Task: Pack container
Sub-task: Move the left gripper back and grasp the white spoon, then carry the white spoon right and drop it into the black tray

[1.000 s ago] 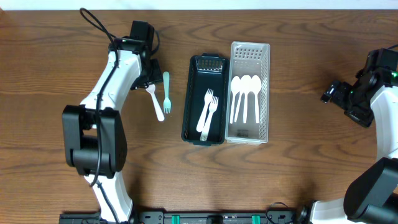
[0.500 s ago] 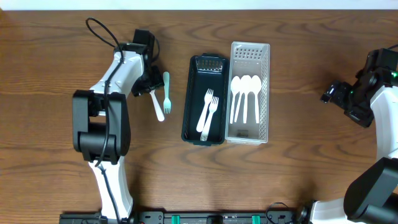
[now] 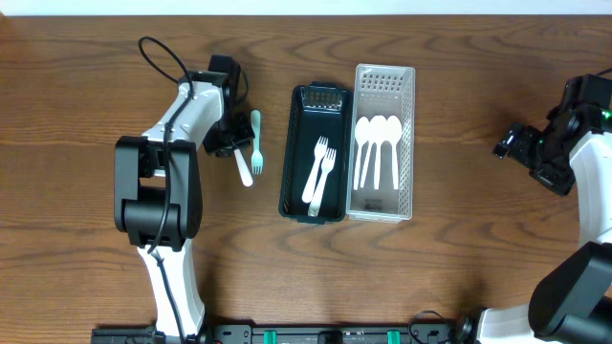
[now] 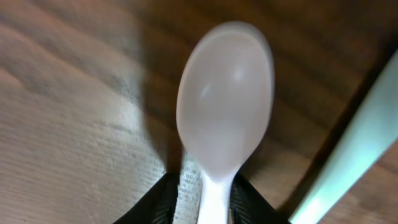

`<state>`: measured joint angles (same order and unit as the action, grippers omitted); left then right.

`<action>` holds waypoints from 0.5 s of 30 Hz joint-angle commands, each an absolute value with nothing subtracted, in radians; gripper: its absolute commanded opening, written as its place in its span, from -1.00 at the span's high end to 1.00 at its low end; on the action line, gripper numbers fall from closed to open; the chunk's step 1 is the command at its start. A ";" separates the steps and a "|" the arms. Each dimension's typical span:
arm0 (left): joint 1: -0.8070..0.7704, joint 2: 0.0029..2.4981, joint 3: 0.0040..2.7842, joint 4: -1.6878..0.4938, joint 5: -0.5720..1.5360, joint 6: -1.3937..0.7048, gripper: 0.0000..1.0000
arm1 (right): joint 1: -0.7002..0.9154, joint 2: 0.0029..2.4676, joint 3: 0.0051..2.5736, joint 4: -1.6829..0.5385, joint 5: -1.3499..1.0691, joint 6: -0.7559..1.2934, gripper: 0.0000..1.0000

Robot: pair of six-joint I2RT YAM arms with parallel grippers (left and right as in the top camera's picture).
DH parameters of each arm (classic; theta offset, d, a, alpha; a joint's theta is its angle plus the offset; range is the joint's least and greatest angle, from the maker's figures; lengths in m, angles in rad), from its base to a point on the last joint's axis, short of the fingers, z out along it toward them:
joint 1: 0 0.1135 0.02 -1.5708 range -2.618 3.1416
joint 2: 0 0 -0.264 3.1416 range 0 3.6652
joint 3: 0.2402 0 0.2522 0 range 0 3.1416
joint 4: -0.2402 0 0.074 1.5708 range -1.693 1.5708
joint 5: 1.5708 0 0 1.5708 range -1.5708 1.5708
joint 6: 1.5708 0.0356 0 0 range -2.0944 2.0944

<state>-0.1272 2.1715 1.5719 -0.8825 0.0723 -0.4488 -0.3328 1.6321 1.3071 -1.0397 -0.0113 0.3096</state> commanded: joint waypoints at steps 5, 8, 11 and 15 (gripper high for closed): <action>-0.135 2.182 1.543 -0.884 0.080 -0.401 0.79 | -0.337 1.636 1.307 -1.050 -0.015 0.306 -0.98; -0.135 2.171 1.563 -0.926 0.080 -0.329 0.88 | -0.337 1.636 1.307 -1.061 -0.015 0.306 -0.99; -0.135 2.136 1.612 -0.999 0.080 -0.289 0.88 | -0.337 1.636 1.307 -1.067 -0.015 0.306 -0.98; -0.149 2.030 1.698 -1.089 0.126 -0.247 0.88 | -0.337 1.636 1.307 -1.067 -0.015 0.306 -0.98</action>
<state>-0.1364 2.1529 1.6119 -1.0630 0.0849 -0.3153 -0.3328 1.6321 1.3071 -1.0657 -0.0113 0.3096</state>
